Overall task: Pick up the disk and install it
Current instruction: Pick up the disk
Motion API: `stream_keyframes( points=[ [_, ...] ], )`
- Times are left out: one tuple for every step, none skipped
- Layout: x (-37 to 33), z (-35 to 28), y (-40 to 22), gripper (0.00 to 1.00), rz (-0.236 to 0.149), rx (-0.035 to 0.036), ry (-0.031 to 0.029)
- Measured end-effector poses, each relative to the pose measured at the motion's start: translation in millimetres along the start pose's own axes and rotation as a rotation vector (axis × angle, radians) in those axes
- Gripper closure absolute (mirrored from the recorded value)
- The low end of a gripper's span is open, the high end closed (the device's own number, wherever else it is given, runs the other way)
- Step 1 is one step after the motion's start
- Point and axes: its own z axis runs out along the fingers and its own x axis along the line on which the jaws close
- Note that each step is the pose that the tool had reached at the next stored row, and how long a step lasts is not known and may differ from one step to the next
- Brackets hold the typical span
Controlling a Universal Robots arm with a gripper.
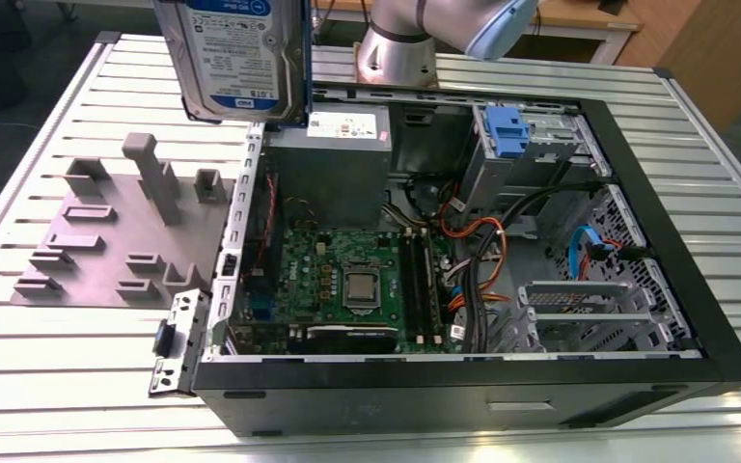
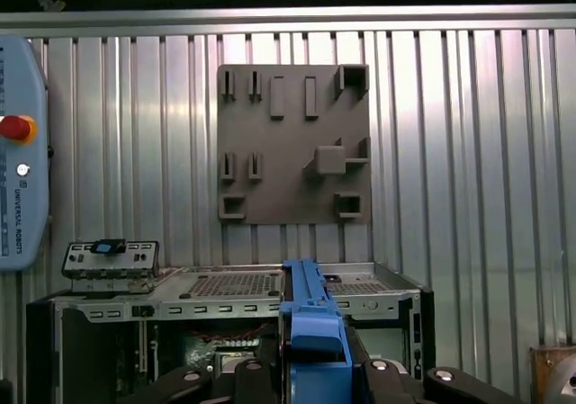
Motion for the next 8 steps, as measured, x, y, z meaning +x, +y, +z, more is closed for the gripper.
stream_keyframes(
  points=[
    [0.1,0.0,-0.6,0.64,0.0,0.0,0.0],
    [0.2,-0.1,-1.2,0.64,0.0,0.0,0.0],
    [0.3,-0.1,-1.8,0.64,0.0,0.0,0.0],
    [0.2,-0.1,-2.4,0.64,0.0,0.0,0.0],
    [0.2,-0.1,-3.1,0.64,0.0,0.0,0.0],
    [0.2,-0.1,-4.0,0.64,0.0,0.0,0.0],
    [0.1,-0.2,-5.0,0.64,0.0,0.0001,0.0],
    [0.0,-0.2,-6.1,0.64,0.0,0.0,0.0]
  ],
)
